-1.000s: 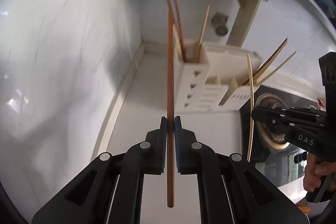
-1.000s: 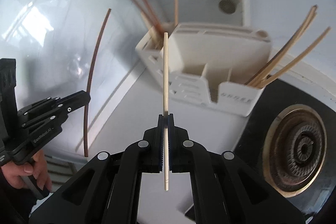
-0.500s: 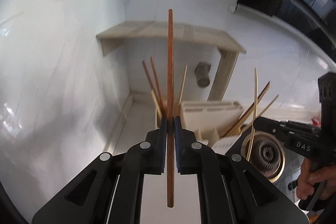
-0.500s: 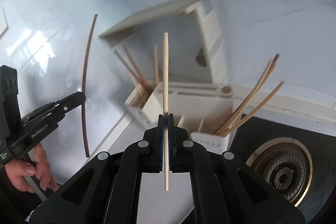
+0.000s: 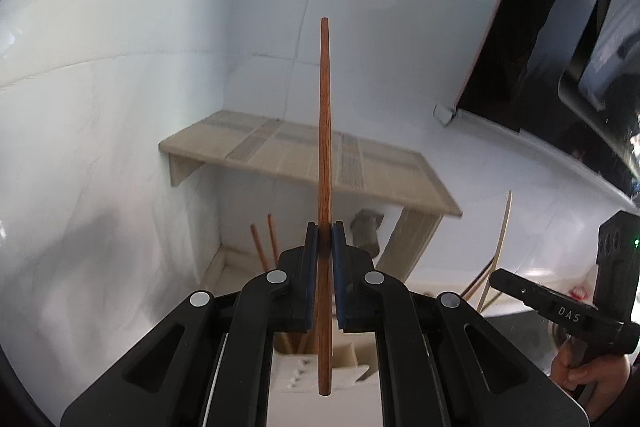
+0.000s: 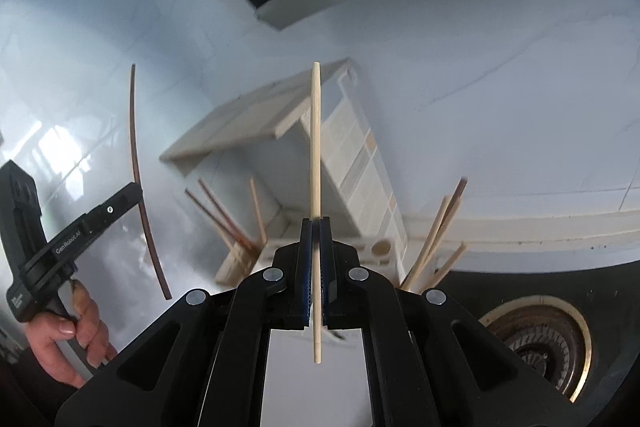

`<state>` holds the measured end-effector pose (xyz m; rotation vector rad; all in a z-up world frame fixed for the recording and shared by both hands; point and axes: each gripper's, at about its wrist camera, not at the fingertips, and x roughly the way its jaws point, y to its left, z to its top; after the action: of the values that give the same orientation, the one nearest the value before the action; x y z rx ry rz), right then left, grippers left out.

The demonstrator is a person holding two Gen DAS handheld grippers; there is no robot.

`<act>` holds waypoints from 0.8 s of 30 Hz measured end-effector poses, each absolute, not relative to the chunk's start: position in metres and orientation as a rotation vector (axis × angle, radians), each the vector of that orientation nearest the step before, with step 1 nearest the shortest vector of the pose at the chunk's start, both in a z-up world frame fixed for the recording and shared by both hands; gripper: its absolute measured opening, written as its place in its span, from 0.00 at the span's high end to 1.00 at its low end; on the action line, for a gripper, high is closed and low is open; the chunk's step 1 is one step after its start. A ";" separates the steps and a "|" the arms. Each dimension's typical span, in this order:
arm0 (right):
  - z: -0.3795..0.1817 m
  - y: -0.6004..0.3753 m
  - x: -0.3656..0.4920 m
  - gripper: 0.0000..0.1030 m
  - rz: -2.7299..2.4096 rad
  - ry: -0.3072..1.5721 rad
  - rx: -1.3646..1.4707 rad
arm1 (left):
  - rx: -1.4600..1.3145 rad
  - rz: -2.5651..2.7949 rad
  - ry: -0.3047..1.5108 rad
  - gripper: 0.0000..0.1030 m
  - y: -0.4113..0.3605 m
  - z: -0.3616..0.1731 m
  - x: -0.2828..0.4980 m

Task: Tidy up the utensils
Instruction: 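Lower the dark red chopstick into the holder and open while the right gripper does the same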

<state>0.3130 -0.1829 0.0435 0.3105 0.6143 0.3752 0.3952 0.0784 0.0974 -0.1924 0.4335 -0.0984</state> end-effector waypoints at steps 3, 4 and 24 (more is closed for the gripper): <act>0.048 -0.185 0.314 0.96 0.364 0.571 0.313 | -0.210 -0.114 0.403 0.94 0.080 0.097 0.401; 0.049 -0.185 0.313 0.96 0.361 0.559 0.311 | -0.214 -0.118 0.387 0.94 0.080 0.095 0.403; 0.006 -0.166 0.320 0.96 0.317 0.417 0.218 | -0.217 -0.086 0.304 0.94 0.079 0.051 0.426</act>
<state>0.3199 -0.1657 0.0056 0.2176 0.4166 0.3173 0.4256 0.0788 0.0507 -0.2169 0.3038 -0.0864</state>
